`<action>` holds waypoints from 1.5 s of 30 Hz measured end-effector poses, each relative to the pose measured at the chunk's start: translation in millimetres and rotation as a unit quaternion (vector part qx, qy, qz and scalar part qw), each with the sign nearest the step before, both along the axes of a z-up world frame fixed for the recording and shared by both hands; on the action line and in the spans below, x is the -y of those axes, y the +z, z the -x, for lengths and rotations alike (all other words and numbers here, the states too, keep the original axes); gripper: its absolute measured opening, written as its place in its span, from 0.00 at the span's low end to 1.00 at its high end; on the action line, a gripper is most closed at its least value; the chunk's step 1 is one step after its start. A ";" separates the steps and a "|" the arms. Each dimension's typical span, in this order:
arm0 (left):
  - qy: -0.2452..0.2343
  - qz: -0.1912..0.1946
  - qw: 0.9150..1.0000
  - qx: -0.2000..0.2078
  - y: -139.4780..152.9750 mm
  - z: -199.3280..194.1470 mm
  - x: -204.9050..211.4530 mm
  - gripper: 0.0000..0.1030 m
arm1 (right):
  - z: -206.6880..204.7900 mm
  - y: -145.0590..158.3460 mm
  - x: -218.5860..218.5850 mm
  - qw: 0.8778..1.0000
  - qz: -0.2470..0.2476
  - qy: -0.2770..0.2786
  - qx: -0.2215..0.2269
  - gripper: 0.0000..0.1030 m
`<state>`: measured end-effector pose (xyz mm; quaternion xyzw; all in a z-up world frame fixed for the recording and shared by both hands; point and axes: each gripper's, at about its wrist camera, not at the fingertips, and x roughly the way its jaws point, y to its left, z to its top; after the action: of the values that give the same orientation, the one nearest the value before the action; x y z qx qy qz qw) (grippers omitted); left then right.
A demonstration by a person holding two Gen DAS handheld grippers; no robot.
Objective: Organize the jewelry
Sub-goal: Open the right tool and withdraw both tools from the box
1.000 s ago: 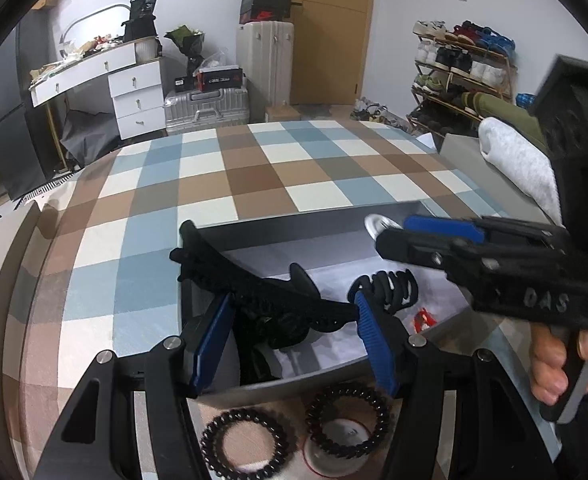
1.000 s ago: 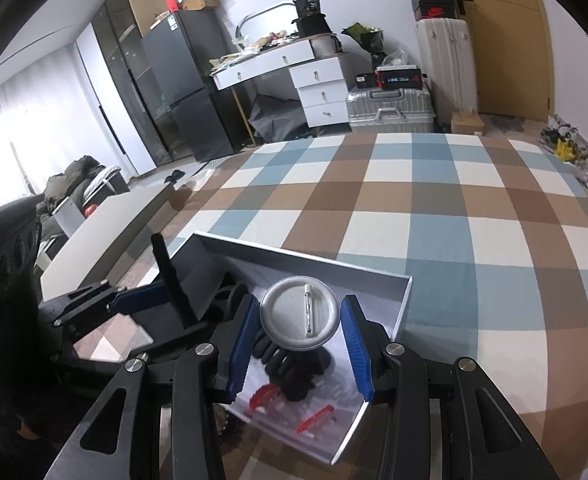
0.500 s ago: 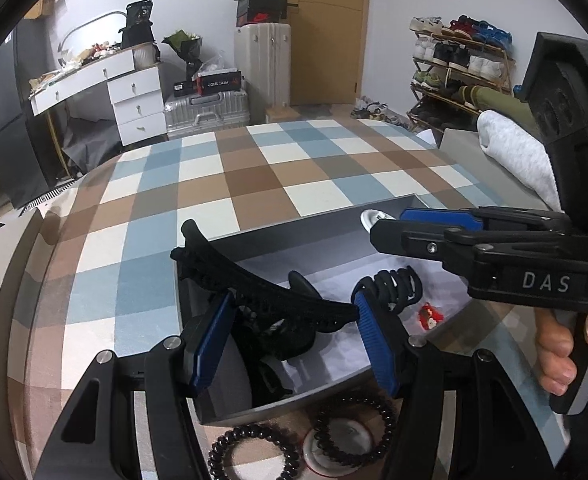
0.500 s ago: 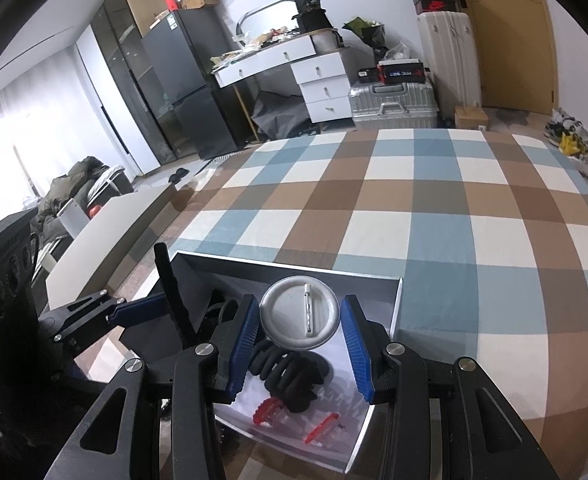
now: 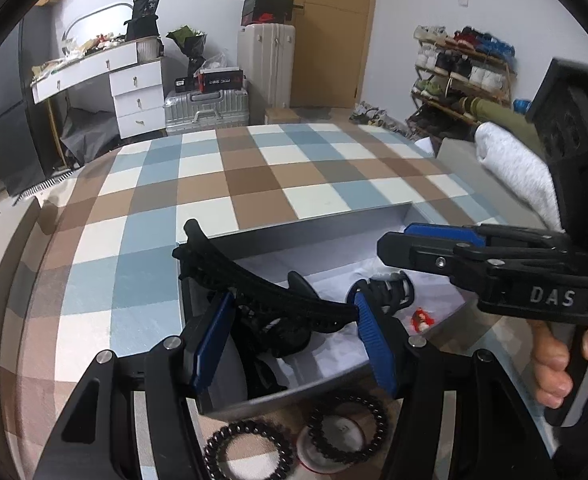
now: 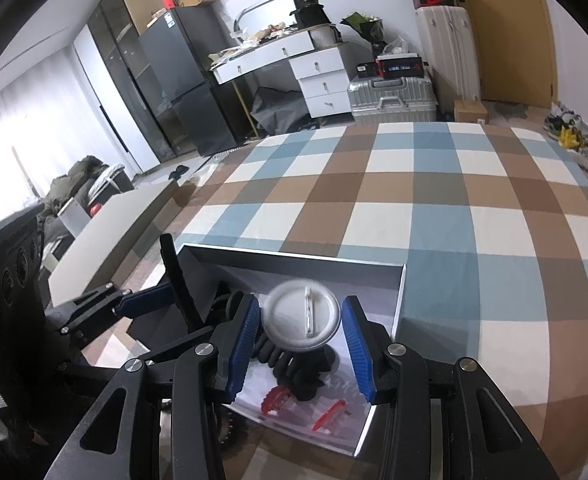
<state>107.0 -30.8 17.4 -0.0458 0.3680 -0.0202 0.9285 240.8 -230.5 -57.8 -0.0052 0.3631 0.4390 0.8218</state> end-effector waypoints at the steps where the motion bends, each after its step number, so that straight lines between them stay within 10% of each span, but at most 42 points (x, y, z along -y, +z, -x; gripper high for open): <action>1: -0.001 0.002 1.000 0.004 2.1 2.0 -0.1 0.56 | 0.4 0.7 0.8 1.000 -0.002 -0.001 -0.001 0.42; 14: 0.031 0.005 0.999 0.027 14.1 39.9 -18.6 0.99 | 33.4 25.1 28.7 0.997 -0.052 -0.047 0.023 0.90; 18: 0.046 -0.009 0.999 0.023 7.3 52.3 -23.9 0.99 | 43.2 23.1 31.1 0.997 -0.046 -0.054 0.029 0.98; 45: 0.109 -0.027 0.994 -0.005 -4.0 70.0 -62.3 0.99 | 90.5 -20.6 -7.8 0.993 0.100 0.042 0.048 0.79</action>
<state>37.0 31.6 13.5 -0.0606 0.3656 0.0908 0.9243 150.4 -222.7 -78.4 -0.1232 0.3649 0.4339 0.8145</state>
